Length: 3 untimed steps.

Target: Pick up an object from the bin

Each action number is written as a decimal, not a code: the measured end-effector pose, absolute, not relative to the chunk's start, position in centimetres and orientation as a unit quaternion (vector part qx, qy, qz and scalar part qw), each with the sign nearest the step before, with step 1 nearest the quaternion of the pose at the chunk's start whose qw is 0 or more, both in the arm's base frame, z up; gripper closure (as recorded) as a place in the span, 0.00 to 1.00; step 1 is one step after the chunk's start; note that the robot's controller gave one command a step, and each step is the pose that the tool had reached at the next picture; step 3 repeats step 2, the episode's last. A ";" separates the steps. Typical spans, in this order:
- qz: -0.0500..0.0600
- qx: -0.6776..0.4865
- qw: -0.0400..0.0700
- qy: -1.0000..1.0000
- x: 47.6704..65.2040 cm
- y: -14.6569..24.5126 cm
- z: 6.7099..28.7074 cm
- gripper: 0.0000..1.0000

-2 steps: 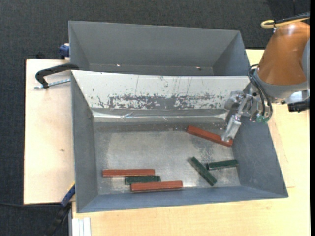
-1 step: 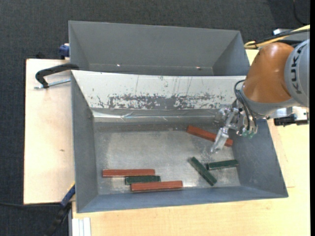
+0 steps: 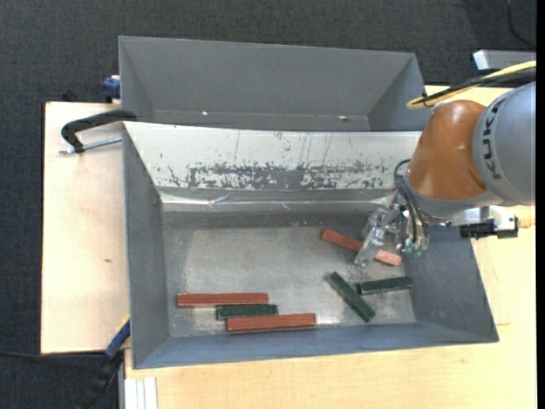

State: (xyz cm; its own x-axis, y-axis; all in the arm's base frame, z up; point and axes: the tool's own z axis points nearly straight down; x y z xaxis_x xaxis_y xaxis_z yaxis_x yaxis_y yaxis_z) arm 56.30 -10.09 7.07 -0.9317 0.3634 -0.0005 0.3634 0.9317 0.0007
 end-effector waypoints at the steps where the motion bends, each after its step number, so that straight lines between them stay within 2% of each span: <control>1: 0.000 0.185 0.000 0.983 56.3 -10.1 7.1 1.00; 2: 0.000 0.159 0.003 0.987 56.1 -9.0 21.3 1.00; 3: 0.000 0.159 0.003 0.987 56.1 -9.0 21.3 1.00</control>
Offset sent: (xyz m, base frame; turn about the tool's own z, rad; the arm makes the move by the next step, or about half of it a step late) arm -0.0037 0.0100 0.1410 -0.0518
